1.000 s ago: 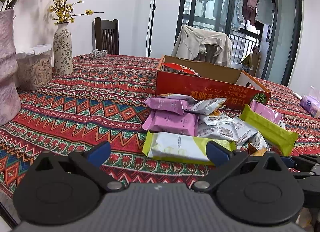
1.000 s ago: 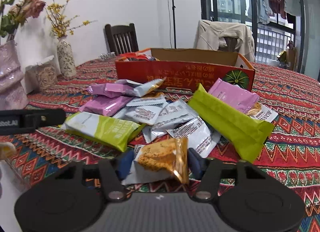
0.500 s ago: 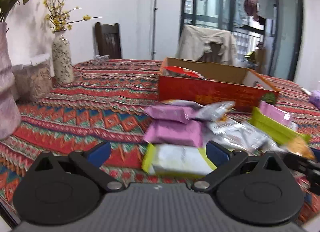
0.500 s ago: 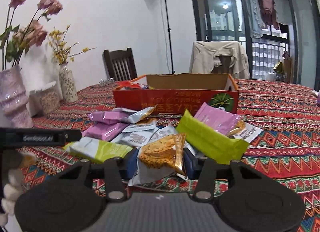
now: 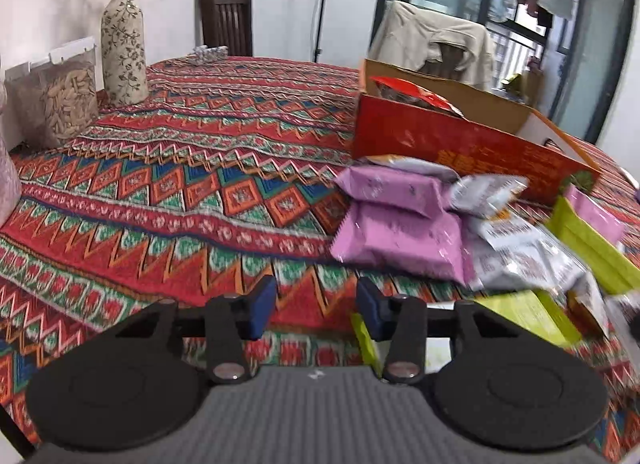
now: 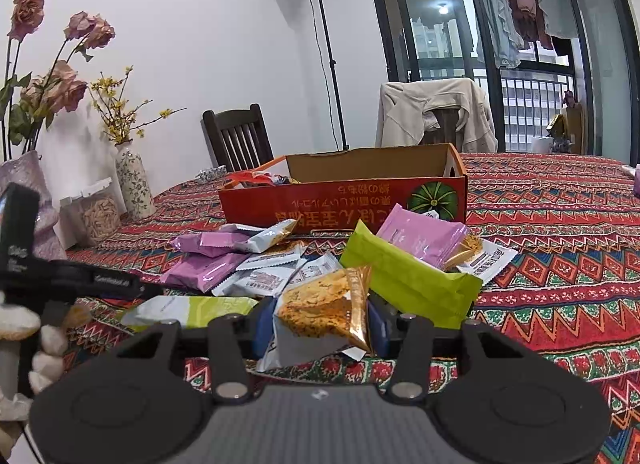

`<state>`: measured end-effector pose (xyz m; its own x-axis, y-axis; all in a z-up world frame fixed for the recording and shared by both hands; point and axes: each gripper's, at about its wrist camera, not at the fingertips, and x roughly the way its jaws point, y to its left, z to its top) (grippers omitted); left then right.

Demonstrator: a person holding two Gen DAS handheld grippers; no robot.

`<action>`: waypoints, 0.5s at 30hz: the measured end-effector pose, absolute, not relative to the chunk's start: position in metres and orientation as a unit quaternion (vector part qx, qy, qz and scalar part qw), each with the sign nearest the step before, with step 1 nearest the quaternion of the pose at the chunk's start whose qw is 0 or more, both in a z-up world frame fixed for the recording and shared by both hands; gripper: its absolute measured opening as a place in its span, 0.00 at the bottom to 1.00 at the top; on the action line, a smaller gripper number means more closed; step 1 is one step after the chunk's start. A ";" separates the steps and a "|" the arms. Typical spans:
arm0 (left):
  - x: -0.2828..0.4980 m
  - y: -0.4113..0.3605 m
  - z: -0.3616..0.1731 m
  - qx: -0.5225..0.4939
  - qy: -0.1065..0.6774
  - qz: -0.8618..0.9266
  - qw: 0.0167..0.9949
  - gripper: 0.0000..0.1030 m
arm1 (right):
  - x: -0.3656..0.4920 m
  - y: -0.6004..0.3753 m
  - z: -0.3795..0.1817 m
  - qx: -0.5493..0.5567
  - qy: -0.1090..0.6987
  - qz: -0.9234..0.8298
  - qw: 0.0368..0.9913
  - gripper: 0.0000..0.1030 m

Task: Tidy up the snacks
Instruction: 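Hold the orange packet in the right gripper while the left grasps the lime-and-white bar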

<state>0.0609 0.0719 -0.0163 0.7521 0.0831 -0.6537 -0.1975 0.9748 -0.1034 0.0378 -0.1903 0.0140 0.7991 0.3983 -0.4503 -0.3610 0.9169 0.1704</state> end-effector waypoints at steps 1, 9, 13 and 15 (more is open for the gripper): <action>0.055 0.070 -0.016 -0.080 0.345 0.071 0.932 0.42 | 0.038 -0.190 0.014 0.039 0.246 0.201 0.947 0.46; 0.023 0.049 -0.002 -0.061 0.301 0.048 0.950 0.54 | 0.036 -0.192 0.013 0.044 0.243 0.201 0.948 0.46; 0.025 0.036 0.006 -0.047 0.284 0.025 0.957 0.83 | 0.033 -0.197 0.015 0.045 0.238 0.198 0.950 0.46; 0.028 0.025 0.008 -0.036 0.289 -0.005 0.957 0.88 | 0.031 -0.200 0.017 0.047 0.234 0.194 0.951 0.46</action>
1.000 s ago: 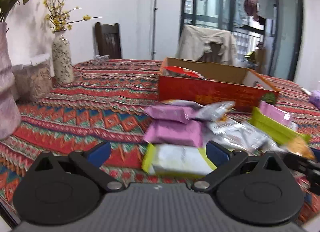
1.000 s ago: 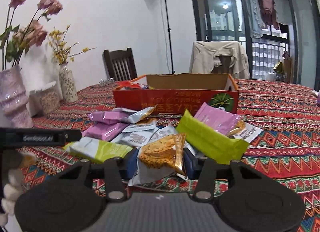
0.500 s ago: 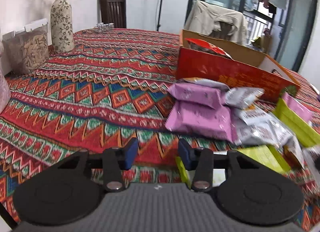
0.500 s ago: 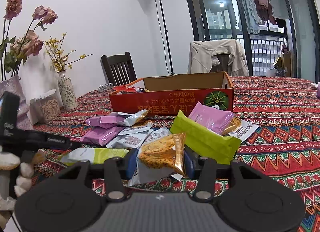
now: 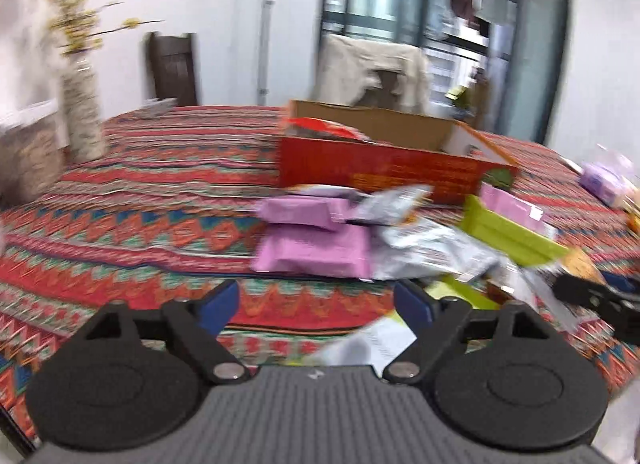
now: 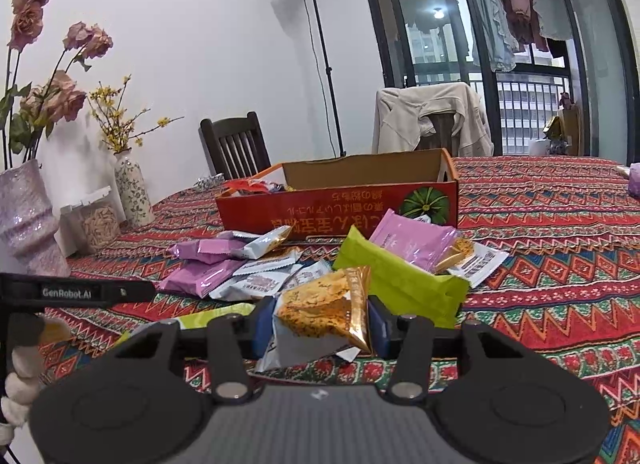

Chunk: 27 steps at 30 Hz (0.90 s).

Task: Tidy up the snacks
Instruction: 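Hold the orange packet in the right gripper while the left grasps the lime-and-white bar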

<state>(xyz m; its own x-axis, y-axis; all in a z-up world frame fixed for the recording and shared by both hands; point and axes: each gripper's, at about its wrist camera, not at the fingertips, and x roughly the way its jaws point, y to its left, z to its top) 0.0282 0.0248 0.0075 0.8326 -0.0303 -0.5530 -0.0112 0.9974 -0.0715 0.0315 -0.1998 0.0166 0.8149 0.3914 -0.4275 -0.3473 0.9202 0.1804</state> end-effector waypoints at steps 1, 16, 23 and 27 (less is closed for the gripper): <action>0.029 0.020 0.007 -0.033 0.292 -0.017 0.956 0.95 | 0.031 -0.202 0.017 0.049 0.232 0.192 0.952 0.46; 0.050 -0.015 -0.026 0.014 0.343 -0.066 0.937 0.99 | 0.029 -0.210 0.015 0.055 0.233 0.189 0.952 0.47; 0.037 -0.009 -0.029 0.002 0.342 -0.031 0.939 0.68 | 0.031 -0.207 0.013 0.055 0.236 0.193 0.951 0.47; 0.023 -0.007 -0.026 -0.012 0.336 -0.038 0.941 0.51 | 0.030 -0.207 0.013 0.055 0.236 0.195 0.950 0.47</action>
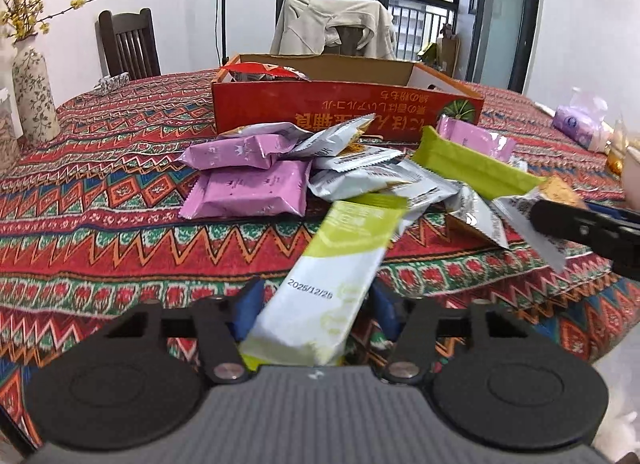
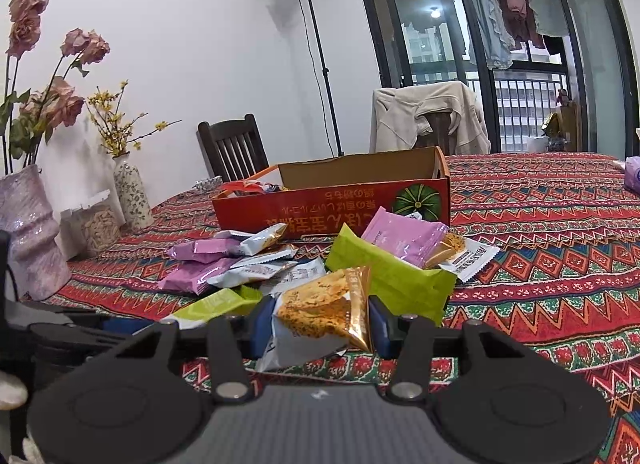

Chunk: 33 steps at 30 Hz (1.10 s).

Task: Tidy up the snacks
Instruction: 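Hold the orange packet in the right gripper while the left grasps the lime-and-white bar, then lower the orange packet into the box with the right gripper while the left drops the bar there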

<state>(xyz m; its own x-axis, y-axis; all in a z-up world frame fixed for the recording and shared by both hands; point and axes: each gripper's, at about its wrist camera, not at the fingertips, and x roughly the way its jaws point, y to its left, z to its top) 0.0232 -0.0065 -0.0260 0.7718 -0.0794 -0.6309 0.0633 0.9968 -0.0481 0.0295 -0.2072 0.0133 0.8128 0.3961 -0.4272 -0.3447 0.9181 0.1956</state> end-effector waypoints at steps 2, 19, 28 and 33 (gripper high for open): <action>0.017 -0.009 -0.025 -0.011 0.333 -0.044 0.942 0.46 | 0.030 -0.207 0.013 0.055 0.236 0.194 0.951 0.47; 0.031 -0.033 -0.029 0.003 0.309 -0.022 0.951 0.37 | 0.028 -0.209 0.013 0.053 0.235 0.191 0.952 0.47; 0.009 -0.042 -0.017 0.034 0.273 -0.032 0.961 0.37 | 0.029 -0.209 0.012 0.052 0.237 0.192 0.951 0.47; 0.010 -0.040 -0.005 0.027 0.259 -0.035 0.965 0.37 | 0.029 -0.211 0.015 0.052 0.231 0.191 0.953 0.47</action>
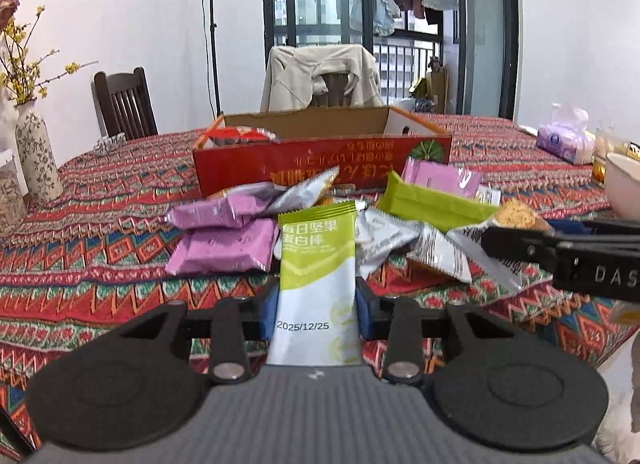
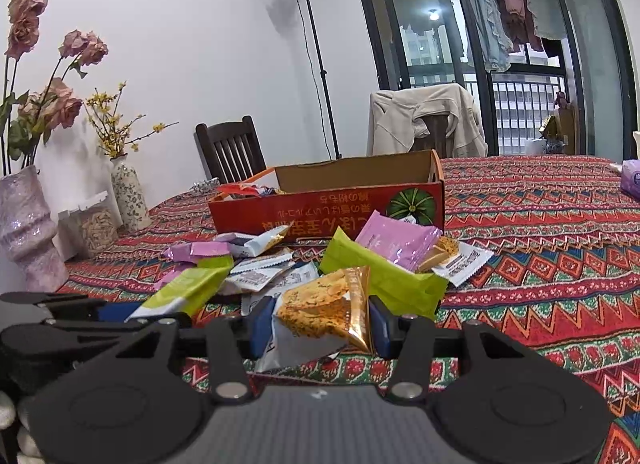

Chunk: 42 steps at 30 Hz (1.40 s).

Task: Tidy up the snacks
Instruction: 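Lower the orange packet into the box with the right gripper while the left drops the bar there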

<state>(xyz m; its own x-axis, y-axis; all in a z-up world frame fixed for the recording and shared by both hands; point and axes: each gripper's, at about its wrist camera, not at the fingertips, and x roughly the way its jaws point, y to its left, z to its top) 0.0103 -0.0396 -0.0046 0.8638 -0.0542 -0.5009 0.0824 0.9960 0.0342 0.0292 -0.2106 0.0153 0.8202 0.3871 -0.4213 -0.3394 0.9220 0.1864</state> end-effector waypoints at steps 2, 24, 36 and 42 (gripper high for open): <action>0.013 -0.039 0.001 0.023 0.252 -0.037 0.967 0.37 | 0.030 -0.211 0.018 0.051 0.227 0.190 0.954 0.47; 0.114 -0.043 0.066 -0.005 0.191 -0.047 0.981 0.37 | 0.126 -0.222 0.074 0.039 0.166 0.162 0.972 0.47; 0.204 -0.041 0.085 -0.045 0.186 -0.027 0.981 0.37 | 0.224 -0.212 0.096 0.023 0.180 0.151 0.972 0.47; 0.251 -0.045 0.078 -0.056 0.196 0.000 0.979 0.37 | 0.274 -0.202 0.093 0.016 0.210 0.138 0.968 0.47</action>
